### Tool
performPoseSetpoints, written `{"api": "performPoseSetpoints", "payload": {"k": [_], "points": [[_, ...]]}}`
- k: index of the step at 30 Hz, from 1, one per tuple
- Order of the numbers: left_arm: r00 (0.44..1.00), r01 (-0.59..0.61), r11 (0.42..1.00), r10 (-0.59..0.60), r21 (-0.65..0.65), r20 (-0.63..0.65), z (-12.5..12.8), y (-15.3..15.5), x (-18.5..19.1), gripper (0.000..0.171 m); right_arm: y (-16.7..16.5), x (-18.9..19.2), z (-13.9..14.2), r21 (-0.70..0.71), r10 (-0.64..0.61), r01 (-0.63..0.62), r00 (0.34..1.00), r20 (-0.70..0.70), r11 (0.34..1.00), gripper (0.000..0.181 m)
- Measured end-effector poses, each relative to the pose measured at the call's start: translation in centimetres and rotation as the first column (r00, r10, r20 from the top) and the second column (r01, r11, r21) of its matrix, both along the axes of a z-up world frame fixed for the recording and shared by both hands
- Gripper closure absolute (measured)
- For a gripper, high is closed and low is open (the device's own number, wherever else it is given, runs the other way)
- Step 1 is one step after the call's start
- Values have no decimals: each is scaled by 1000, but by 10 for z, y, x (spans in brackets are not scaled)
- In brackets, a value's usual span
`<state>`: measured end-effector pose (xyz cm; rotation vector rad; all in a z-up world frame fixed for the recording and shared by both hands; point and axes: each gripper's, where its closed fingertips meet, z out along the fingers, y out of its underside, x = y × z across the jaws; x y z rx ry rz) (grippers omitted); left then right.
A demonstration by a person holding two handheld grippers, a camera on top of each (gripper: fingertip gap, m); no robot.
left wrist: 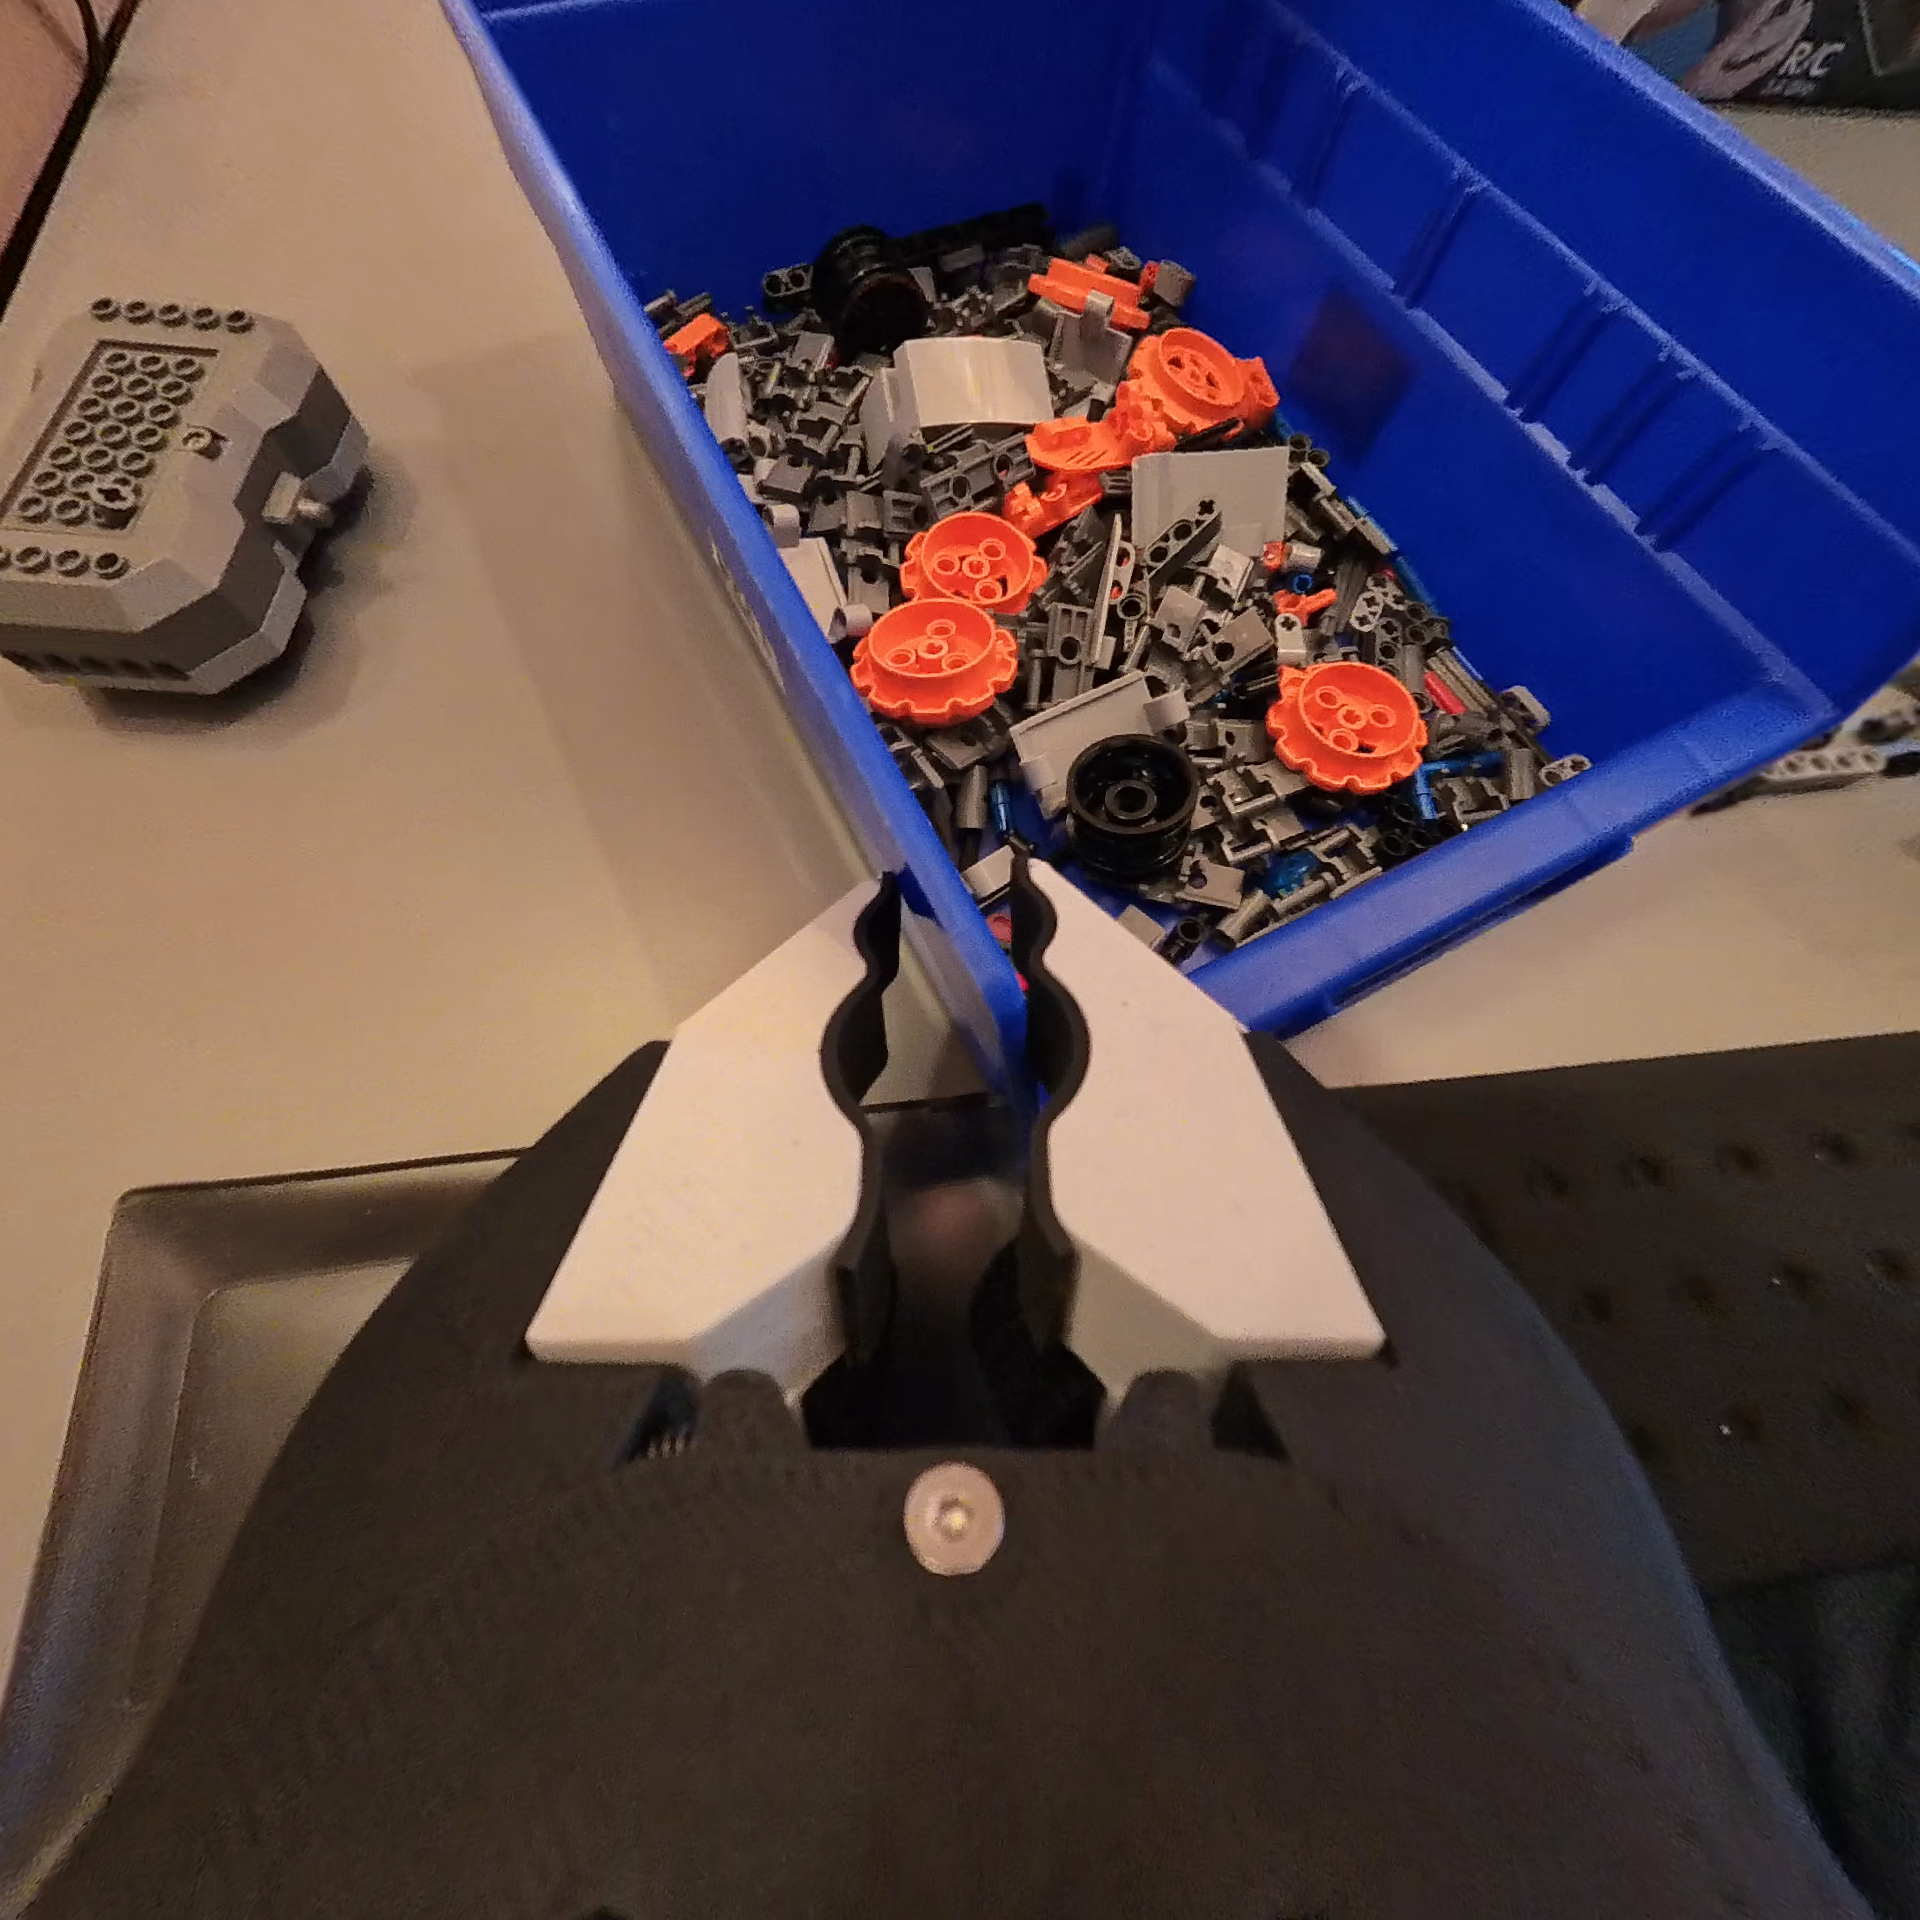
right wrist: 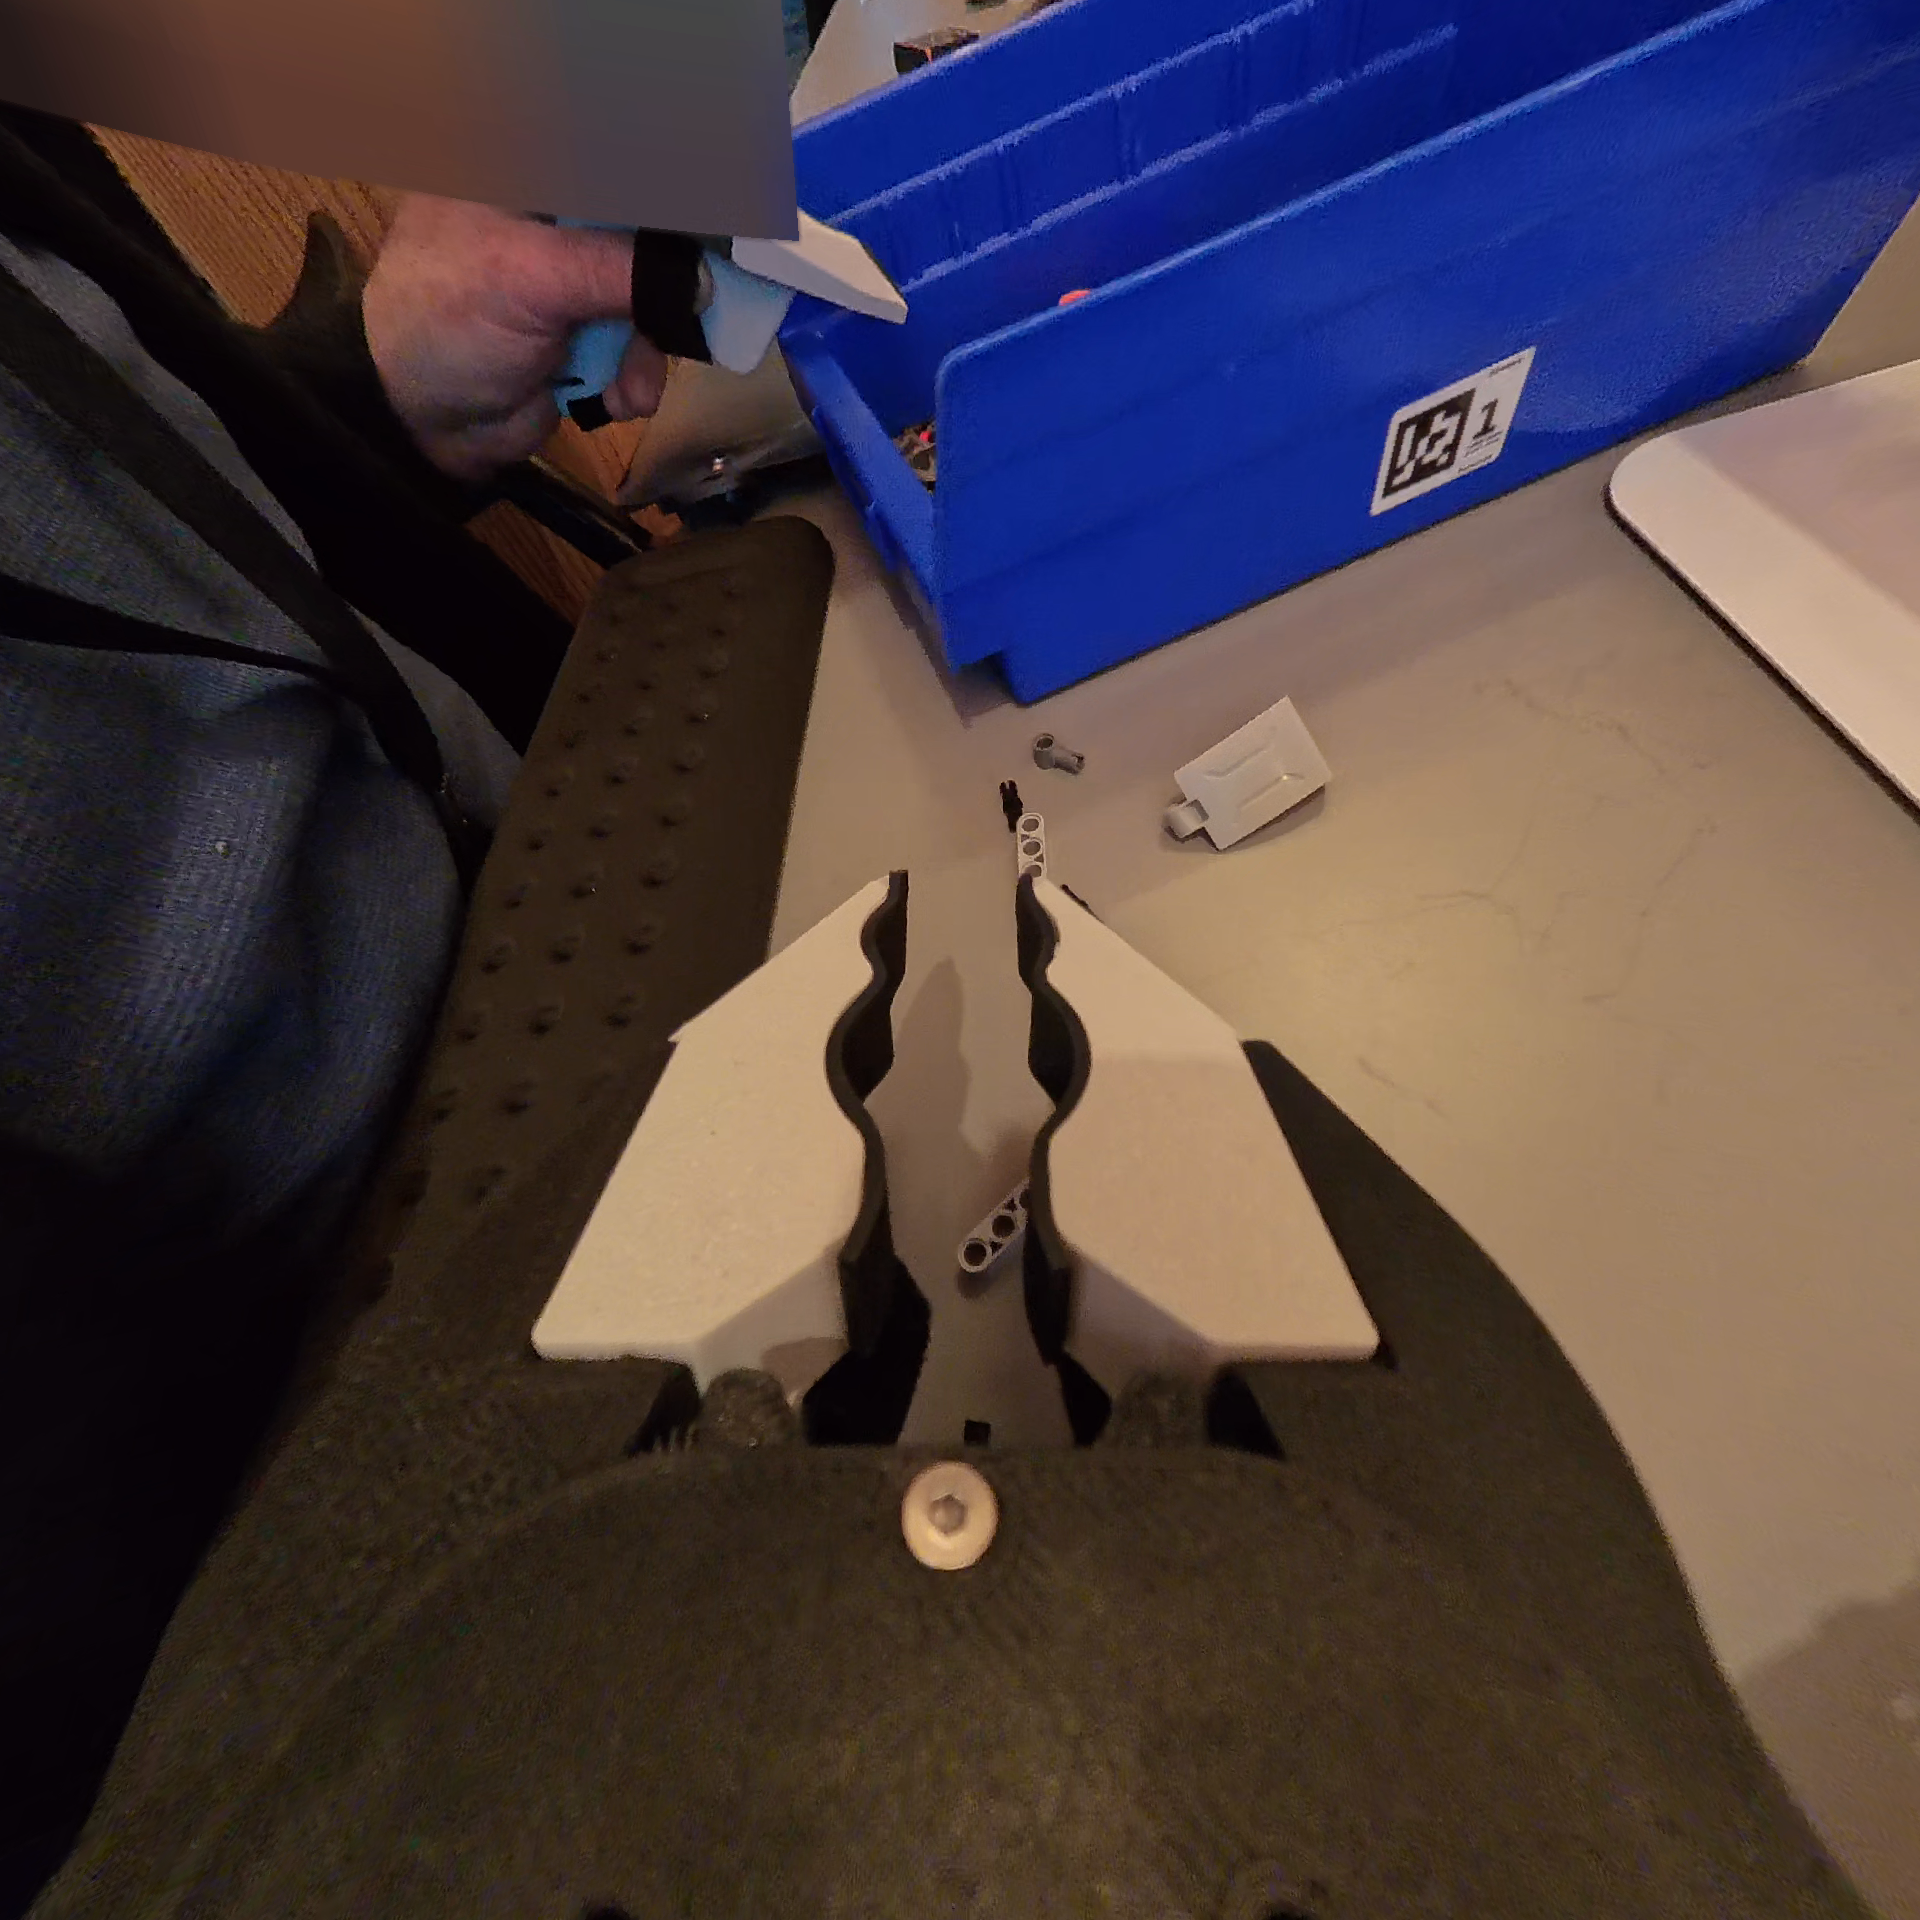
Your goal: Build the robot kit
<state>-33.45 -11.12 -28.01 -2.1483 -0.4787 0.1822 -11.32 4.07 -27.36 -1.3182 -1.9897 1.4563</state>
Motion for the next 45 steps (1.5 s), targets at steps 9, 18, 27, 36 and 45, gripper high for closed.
{"api": "performPoseSetpoints", "payload": {"k": [9, 18, 27, 36, 45], "points": [[993, 101, 992, -105, 72, 50, 2, 2, 9, 142, 0, 1, 3, -23, 8, -8, 1000, -13, 1000, 163], [980, 194, 965, -182, 175, -83, 55, 6, -2, 130, 0, 1, 3, -25, 11, -11, 1000, -11, 1000, 162], [907, 331, 923, -368, -195, -204, 112, 15, -4, 137, -3, 2, 3, -2, 15, -15, 1000, -10, 1000, 162], [784, 520, 637, -620, -569, 22, 68, 56, -24, 134, -4, 5, 12, -10, 20, -20, 999, -39, 1000, 162], [715, 616, 397, -643, -681, 272, 4, 68, -21, 111, -1, 5, 8, -5, 9, -9, 1000, -23, 1000, 162]]}}
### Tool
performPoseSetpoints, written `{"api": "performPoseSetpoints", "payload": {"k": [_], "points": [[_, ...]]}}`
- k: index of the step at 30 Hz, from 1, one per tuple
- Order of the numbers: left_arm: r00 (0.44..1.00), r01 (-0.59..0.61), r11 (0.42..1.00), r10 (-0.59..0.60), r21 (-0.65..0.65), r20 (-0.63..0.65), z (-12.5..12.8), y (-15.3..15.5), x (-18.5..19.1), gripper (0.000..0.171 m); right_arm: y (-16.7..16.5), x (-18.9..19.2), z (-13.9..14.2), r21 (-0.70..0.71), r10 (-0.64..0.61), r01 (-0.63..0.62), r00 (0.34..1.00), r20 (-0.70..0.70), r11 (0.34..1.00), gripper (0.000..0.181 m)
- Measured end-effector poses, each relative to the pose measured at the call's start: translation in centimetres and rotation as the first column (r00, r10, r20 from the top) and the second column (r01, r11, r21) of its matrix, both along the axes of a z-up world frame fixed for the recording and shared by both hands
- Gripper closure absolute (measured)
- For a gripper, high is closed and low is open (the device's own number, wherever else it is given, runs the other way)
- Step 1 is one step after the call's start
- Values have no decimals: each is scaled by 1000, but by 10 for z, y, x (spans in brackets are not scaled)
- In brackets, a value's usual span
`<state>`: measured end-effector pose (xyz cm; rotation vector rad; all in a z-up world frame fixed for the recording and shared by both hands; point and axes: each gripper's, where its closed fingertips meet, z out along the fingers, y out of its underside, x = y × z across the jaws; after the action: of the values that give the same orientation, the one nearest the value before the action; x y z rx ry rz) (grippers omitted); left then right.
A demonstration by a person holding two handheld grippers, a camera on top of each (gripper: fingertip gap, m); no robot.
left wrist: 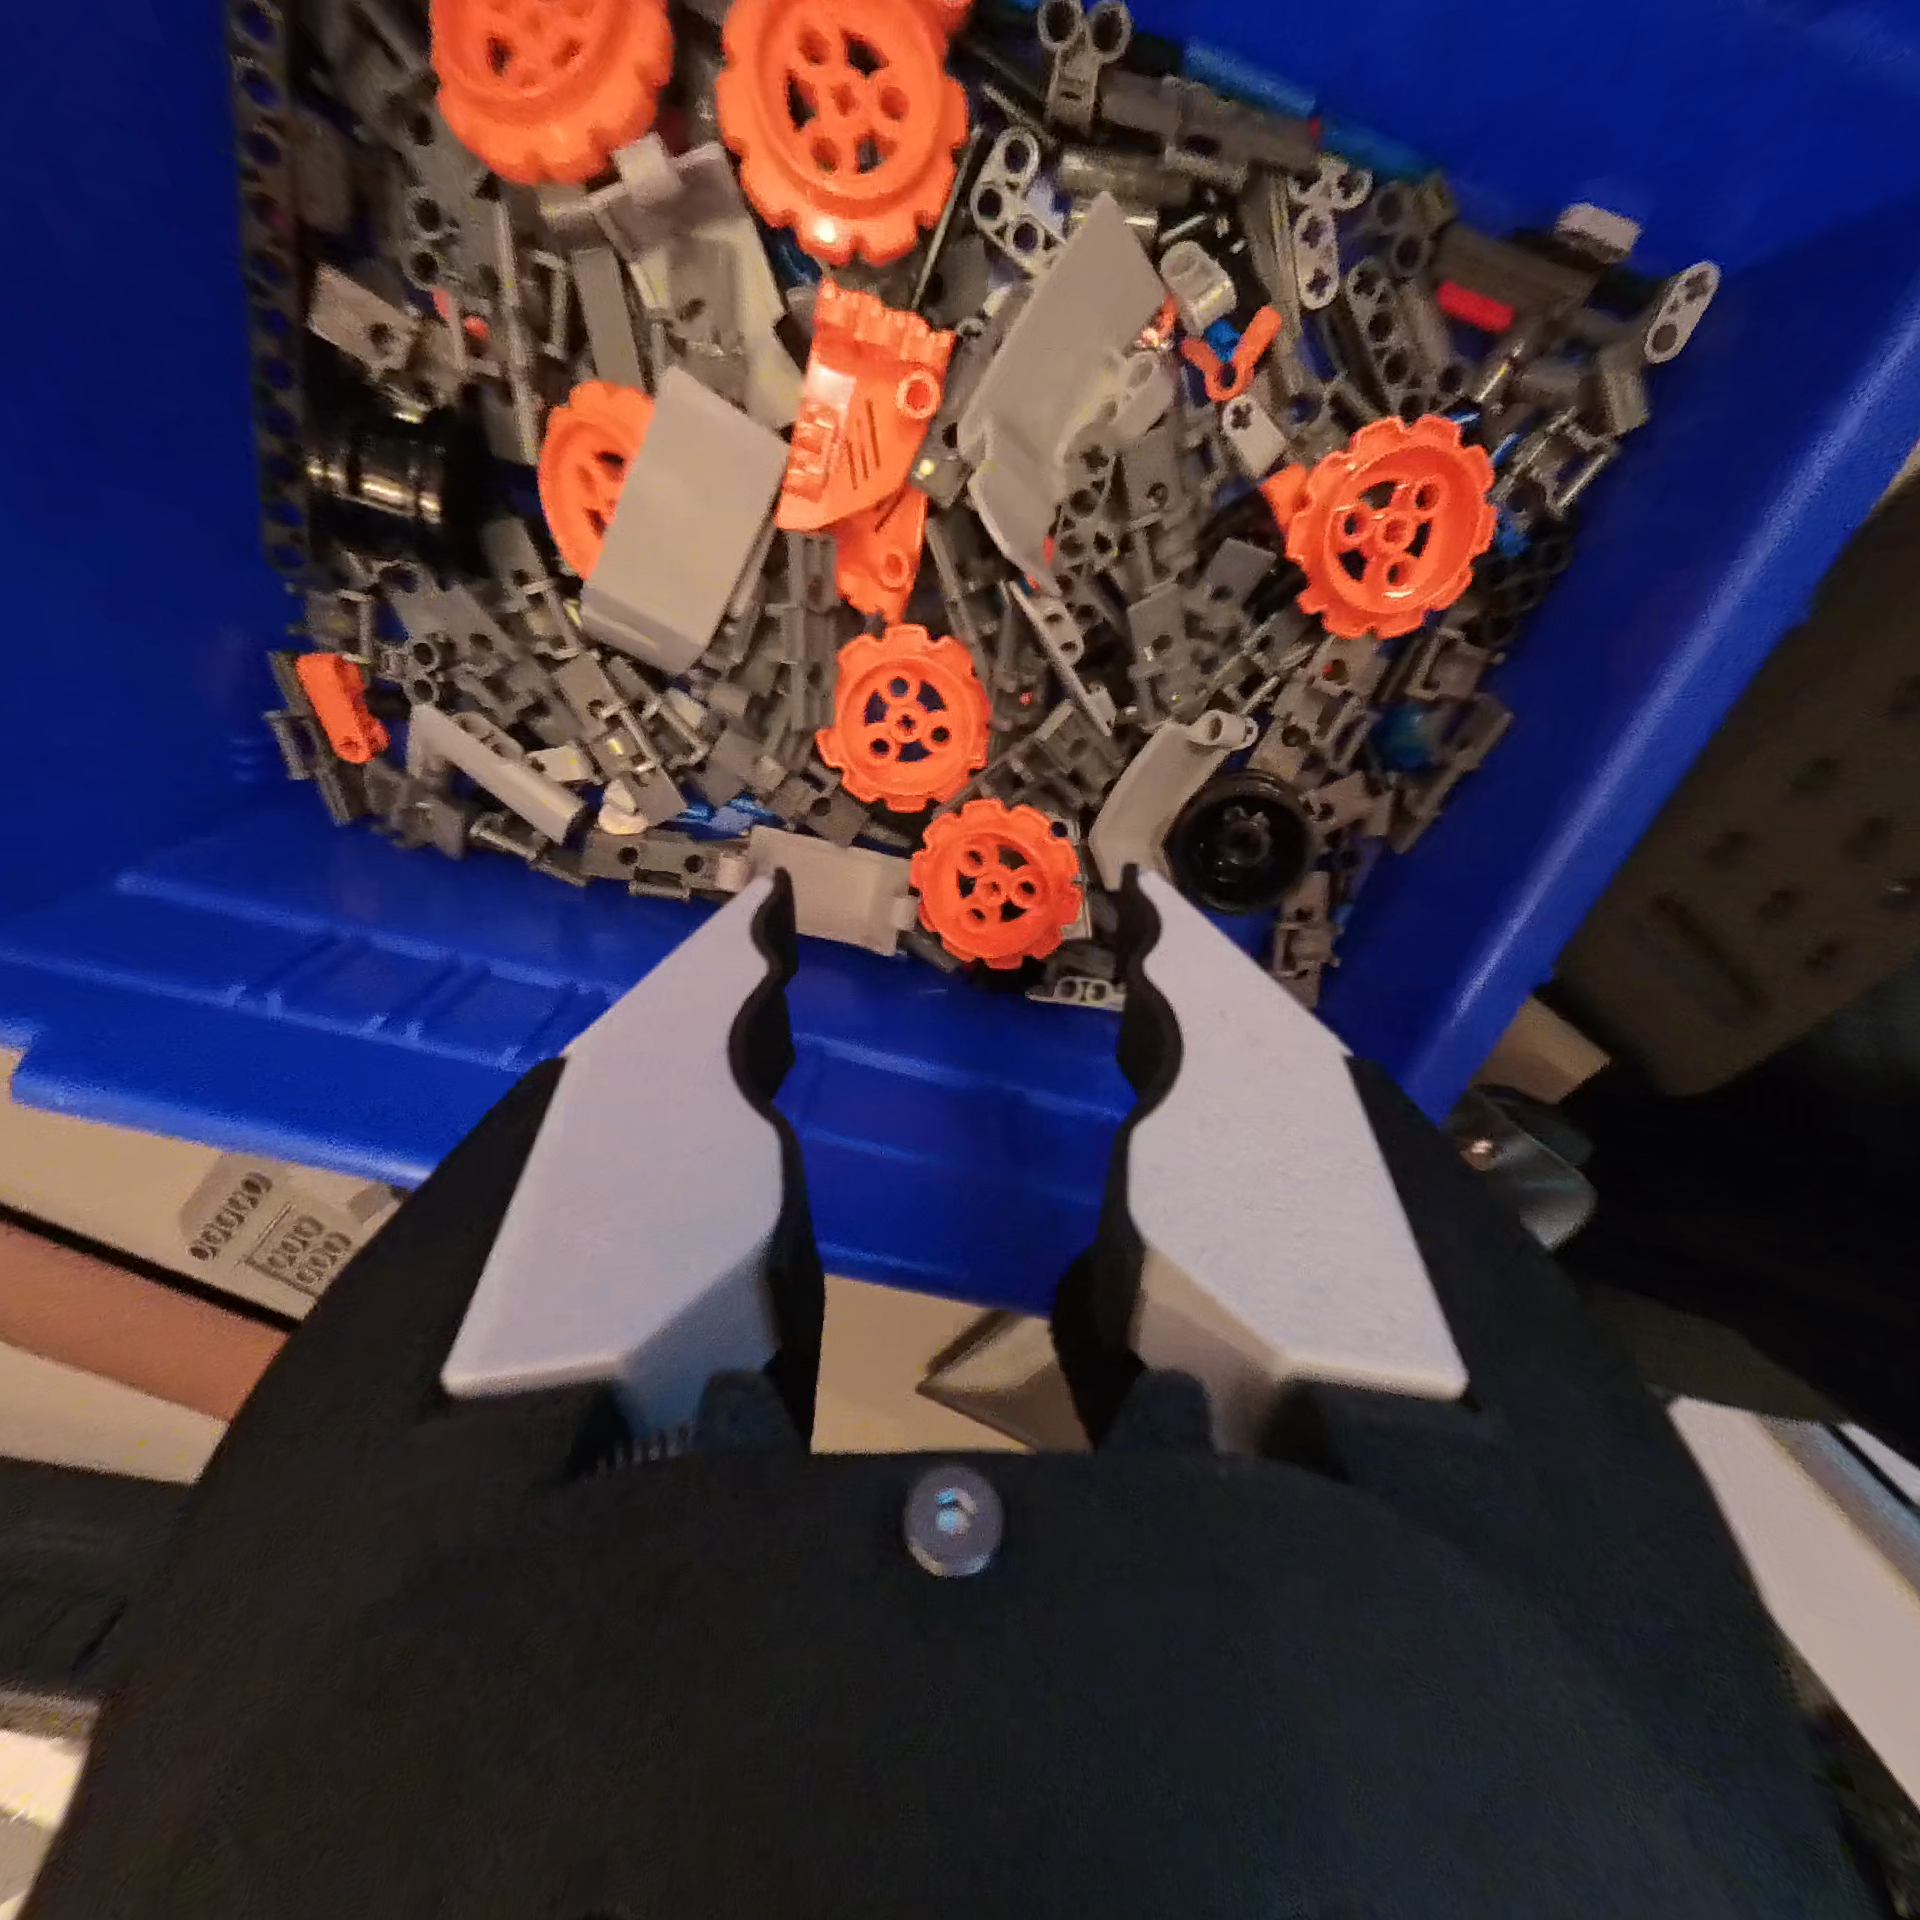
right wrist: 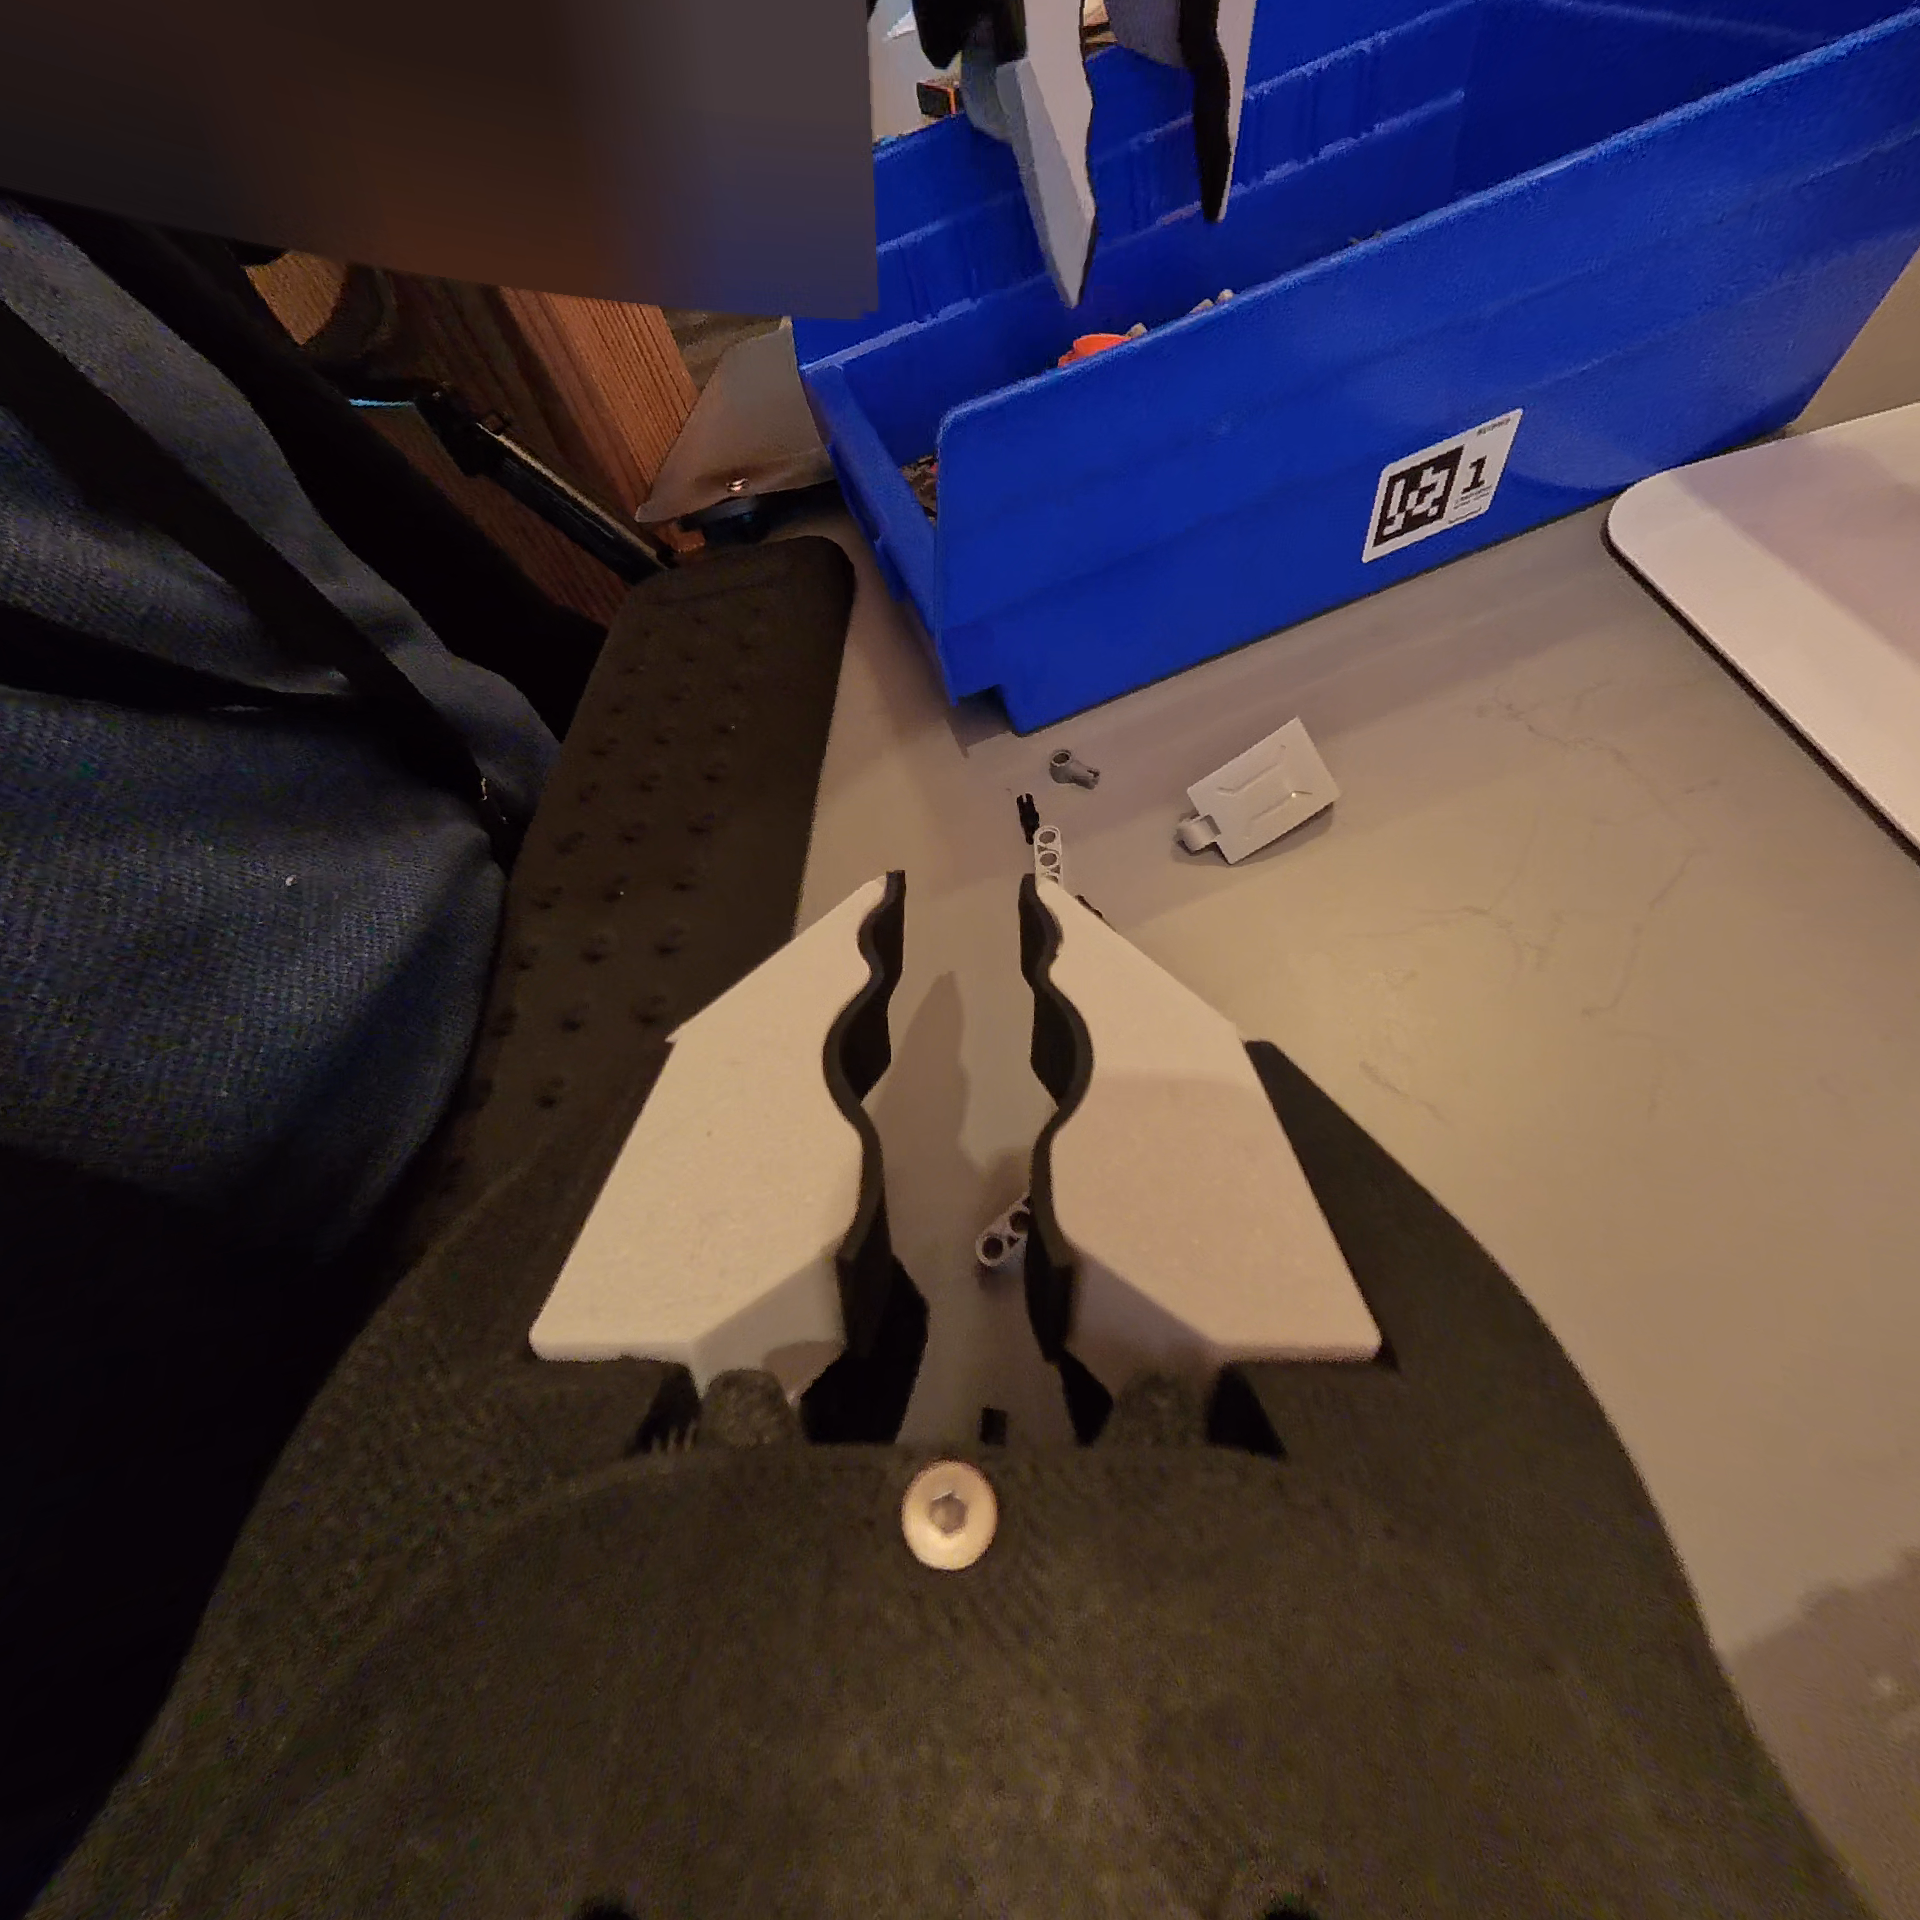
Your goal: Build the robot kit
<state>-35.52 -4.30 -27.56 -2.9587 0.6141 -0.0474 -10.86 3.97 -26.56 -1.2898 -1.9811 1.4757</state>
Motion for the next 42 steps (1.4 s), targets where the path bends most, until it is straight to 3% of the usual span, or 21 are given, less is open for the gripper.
{"api": "performPoseSetpoints", "payload": {"k": [5, 8, 13, 17, 24, 33, 38, 42], "points": [[993, 89, 993, -95, -77, -71, -14, 4, 2, 108, 1, 0, -1, 6, -4, 4, 1000, 3, 1000, 162], [982, 114, 973, -141, -200, -123, -31, -4, -3, 107, 1, 0, -1, 7, -6, 6, 1000, 4, 1000, 162], [985, 107, 944, -144, -311, -98, -48, -12, 4, 120, 1, 0, -1, 5, -6, 6, 1000, 3, 1000, 162], [982, 133, 948, -166, -289, -93, -48, -8, 5, 139, 2, 0, -1, -1, -6, 6, 1000, 1, 1000, 162], [985, 174, 959, -171, -223, 29, -45, 2, 26, 140, 2, 0, -2, -1, -9, 9, 1000, 7, 1000, 162], [951, 236, 963, -203, -126, 235, -22, 24, 59, 136, 2, 0, -3, -7, -7, 7, 1000, 11, 1000, 162], [948, 197, 979, -177, -50, 265, 1, 33, 43, 128, 3, 0, -2, -15, -8, 8, 1000, 8, 1000, 162], [967, 141, 990, -135, -9, 217, 16, 36, 16, 129, 4, -1, -3, -18, -10, 10, 1000, 12, 1000, 162]]}}
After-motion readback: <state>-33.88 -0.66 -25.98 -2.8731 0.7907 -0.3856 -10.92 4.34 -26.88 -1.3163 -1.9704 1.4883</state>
